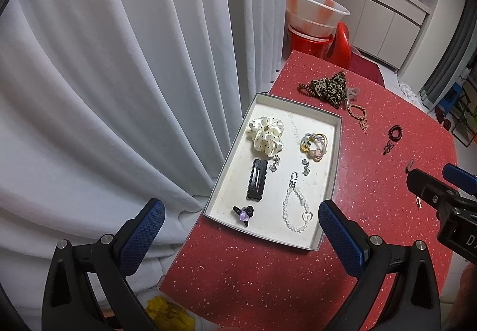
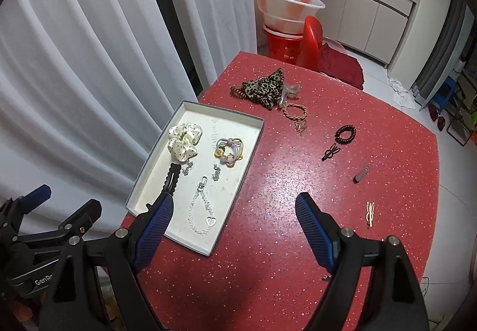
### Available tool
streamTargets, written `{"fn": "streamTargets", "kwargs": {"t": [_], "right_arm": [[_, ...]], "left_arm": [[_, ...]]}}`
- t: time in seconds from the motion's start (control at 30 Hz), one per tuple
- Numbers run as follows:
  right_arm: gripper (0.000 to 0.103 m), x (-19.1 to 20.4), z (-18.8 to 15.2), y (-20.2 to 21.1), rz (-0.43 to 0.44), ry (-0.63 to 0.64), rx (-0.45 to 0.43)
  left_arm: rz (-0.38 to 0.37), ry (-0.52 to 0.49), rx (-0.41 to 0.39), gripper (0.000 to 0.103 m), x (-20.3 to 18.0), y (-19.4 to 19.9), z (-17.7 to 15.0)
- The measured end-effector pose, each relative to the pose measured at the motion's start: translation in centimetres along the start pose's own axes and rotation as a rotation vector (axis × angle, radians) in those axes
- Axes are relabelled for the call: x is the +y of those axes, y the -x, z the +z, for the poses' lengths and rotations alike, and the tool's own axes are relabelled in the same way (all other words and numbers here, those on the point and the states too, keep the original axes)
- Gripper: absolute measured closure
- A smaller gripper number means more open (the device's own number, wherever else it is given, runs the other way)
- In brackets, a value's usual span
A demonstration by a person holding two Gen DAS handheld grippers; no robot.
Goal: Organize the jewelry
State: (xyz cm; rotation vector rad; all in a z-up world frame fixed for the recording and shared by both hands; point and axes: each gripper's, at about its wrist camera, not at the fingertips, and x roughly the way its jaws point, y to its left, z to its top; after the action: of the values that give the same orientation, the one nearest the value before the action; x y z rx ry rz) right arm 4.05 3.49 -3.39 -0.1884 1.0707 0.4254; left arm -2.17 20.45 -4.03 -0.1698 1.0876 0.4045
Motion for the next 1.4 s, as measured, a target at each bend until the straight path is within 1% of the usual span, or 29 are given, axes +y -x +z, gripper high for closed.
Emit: {"fn": "streamTargets", "kwargs": {"t": [1.4], "right_arm": [[0.017, 0.22, 0.33, 0.15, -0.005, -0.017, -0.007]], "left_arm": [[0.006, 0.002, -0.005, 0.0, -0.01, 0.23, 0.22]]}}
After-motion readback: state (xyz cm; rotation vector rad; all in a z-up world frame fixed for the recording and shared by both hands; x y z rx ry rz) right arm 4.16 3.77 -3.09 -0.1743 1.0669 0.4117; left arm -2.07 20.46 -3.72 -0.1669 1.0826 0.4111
